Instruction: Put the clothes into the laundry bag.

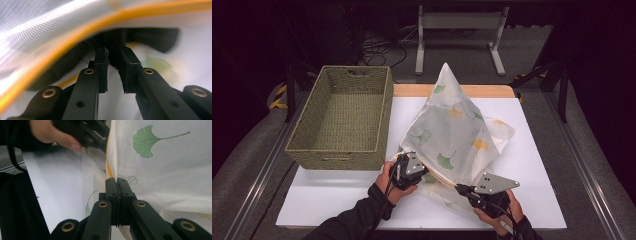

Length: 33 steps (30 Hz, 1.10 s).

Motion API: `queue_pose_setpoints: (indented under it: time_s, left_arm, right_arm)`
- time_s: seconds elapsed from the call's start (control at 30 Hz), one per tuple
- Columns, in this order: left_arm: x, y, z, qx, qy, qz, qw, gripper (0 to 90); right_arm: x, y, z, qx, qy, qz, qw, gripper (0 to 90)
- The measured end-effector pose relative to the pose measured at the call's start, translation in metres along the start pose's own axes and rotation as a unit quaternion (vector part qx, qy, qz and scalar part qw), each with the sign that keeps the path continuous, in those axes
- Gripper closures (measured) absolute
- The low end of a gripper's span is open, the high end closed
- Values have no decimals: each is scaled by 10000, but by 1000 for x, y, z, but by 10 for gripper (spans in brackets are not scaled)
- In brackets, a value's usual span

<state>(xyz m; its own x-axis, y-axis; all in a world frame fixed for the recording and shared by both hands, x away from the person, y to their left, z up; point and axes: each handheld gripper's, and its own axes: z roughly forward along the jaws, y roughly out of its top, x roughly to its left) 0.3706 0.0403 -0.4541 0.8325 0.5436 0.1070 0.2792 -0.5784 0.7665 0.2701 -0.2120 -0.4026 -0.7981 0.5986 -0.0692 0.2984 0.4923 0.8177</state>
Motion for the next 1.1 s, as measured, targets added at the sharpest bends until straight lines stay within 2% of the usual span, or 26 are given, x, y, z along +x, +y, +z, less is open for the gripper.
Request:
queue_pose_setpoints:
  time_s: [0.07,0.1,0.13,0.17,0.2,0.23,0.3,0.4,0.47,0.5,0.57,0.63,0.73,0.77,0.8,0.83,0.93,1.03,1.07,1.1]
  left_arm:
    - [7,8,13,-90,-294,-375,9988,839]
    - [7,13,19,-170,-397,-425,9982,853]
    - [7,13,19,-170,-397,-425,9982,860]
    - [3,22,29,-203,-440,-284,9984,865]
    - [3,22,29,-203,-440,-284,9984,867]
    - [1,28,36,-200,-482,-209,9984,867]
    - [-2,36,47,-229,-522,-259,9980,876]
    - [-1,41,53,-354,-528,-326,9974,879]
    - [-1,45,56,-557,-595,-369,9960,880]
    - [-1,46,57,-677,-715,-446,9941,880]
    - [-1,48,58,-725,-759,-423,9936,880]
    - [-1,47,55,-743,-902,-473,9920,874]
    - [-1,42,39,-705,-969,-270,9924,847]
    - [-2,40,29,-655,-956,-127,9932,819]
    - [-2,40,29,-655,-956,-127,9932,802]
    - [-1,36,17,-641,-1027,-2,9926,802]
    - [1,25,-17,-653,-1071,135,9920,750]
    - [3,11,-52,-679,-855,291,9936,702]
    - [4,6,-61,-681,-703,322,9947,678]
    - [4,1,-71,-701,-465,415,9956,652]
  right_arm:
    - [0,0,-1,-40,33,-31,10000,893]
    - [0,0,-1,-38,34,-36,10000,893]
    - [0,0,-1,-45,31,-27,10000,893]
    - [0,0,-2,-42,31,-19,10000,892]
    - [0,0,-2,-42,31,-19,10000,892]
    - [0,0,-2,-41,23,-24,10000,893]
    - [-1,0,-3,-50,-5,-1,10000,892]
    - [-1,0,-4,-59,-42,-2,10000,892]
    - [-3,0,-5,-74,-73,5,9999,892]
    - [-3,0,-5,-72,-81,2,9999,892]
    - [-4,-1,-5,-41,-90,3,10000,892]
    - [-4,-1,-4,-5,-159,-22,9999,892]
    - [-5,-1,-7,-62,-217,33,9997,892]
    - [-6,-1,-8,-101,-228,49,9997,892]
    - [-6,-1,-8,-101,-228,49,9997,892]
    - [-6,-1,-9,-128,-238,67,9996,892]
    - [-7,0,-13,-210,-242,75,9995,893]
    - [-7,3,-18,-276,-221,92,9993,893]
    - [-6,3,-19,-295,-218,98,9993,893]
    - [-6,4,-20,-296,-237,77,9993,893]
